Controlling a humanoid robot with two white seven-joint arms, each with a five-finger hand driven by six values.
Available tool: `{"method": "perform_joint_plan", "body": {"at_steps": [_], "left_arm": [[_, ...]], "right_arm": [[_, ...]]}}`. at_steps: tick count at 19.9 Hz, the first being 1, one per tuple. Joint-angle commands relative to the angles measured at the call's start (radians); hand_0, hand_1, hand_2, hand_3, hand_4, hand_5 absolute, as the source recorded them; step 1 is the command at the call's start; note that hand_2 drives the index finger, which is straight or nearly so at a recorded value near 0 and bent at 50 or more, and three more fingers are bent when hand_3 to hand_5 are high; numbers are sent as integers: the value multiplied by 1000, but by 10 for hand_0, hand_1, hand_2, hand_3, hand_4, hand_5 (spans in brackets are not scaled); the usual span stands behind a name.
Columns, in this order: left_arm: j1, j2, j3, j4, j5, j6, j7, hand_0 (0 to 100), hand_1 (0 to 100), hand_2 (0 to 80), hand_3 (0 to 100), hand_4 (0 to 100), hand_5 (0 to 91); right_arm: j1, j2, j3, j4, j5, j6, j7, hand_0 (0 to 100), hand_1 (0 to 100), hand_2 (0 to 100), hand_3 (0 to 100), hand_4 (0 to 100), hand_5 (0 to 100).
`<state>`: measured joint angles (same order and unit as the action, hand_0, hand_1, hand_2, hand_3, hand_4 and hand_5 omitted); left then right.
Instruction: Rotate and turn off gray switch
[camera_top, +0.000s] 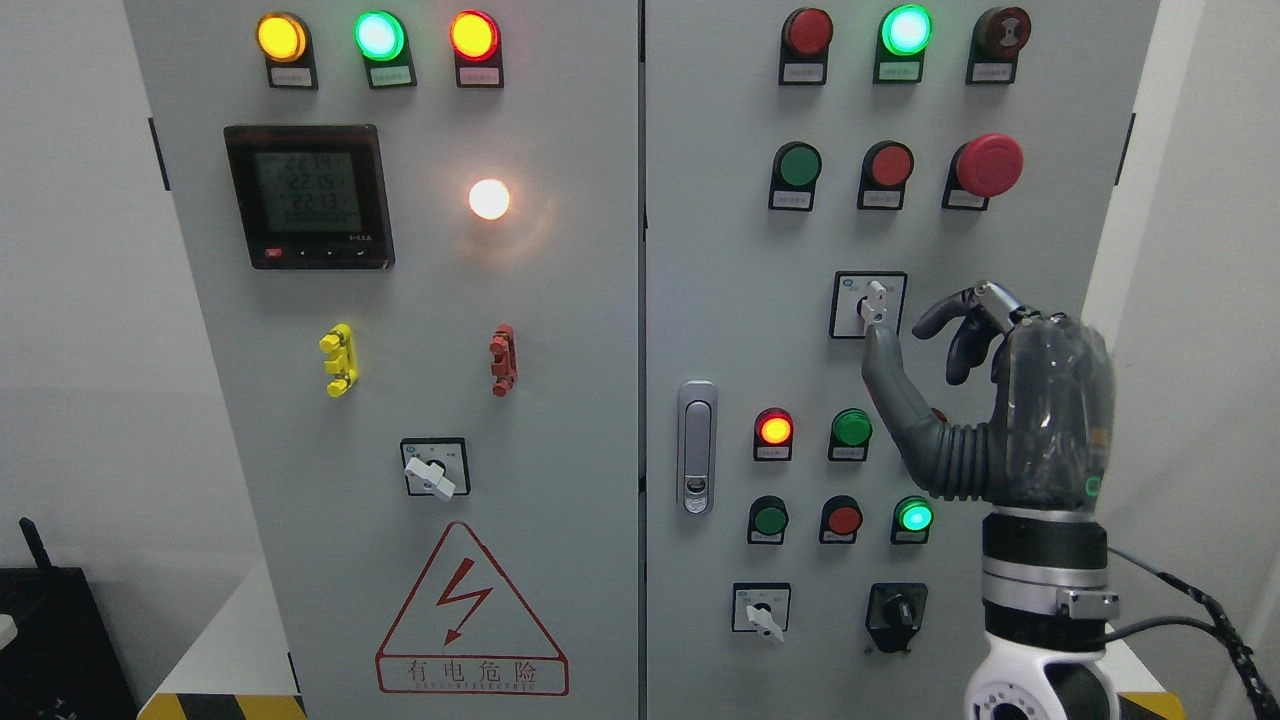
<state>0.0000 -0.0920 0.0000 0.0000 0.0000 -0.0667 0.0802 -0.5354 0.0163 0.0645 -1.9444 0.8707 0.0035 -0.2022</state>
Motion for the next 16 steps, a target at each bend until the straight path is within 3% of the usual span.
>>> {"method": "perform_joint_plan", "body": {"at_steps": [1, 3, 4, 7, 16], "left_arm": [[-9, 0, 8, -26, 18, -1, 0, 120, 389, 0, 0, 0, 0], [-9, 0, 8, -26, 18, -1, 0, 120, 389, 0, 0, 0, 0], [-9, 0, 8, -26, 20, -1, 0, 120, 389, 0, 0, 0, 0], [-9, 0, 8, -26, 20, 1, 0, 120, 389, 0, 0, 0, 0], [-9, 0, 8, -26, 20, -1, 0, 120, 389, 0, 0, 0, 0]], "right_arm": [[104, -51, -2, -134, -1, -37, 10, 346, 255, 446, 581, 433, 393], [139, -81, -3, -140, -1, -53, 9, 342, 232, 409, 487, 326, 276], [146, -93, -3, -140, -1, -68, 7, 338, 194, 353, 370, 199, 134], [176, -114, -6, -142, 1, -109, 7, 324, 143, 253, 200, 45, 0], [236, -188, -5, -142, 1, -117, 27, 293, 139, 164, 87, 0, 0]]}}
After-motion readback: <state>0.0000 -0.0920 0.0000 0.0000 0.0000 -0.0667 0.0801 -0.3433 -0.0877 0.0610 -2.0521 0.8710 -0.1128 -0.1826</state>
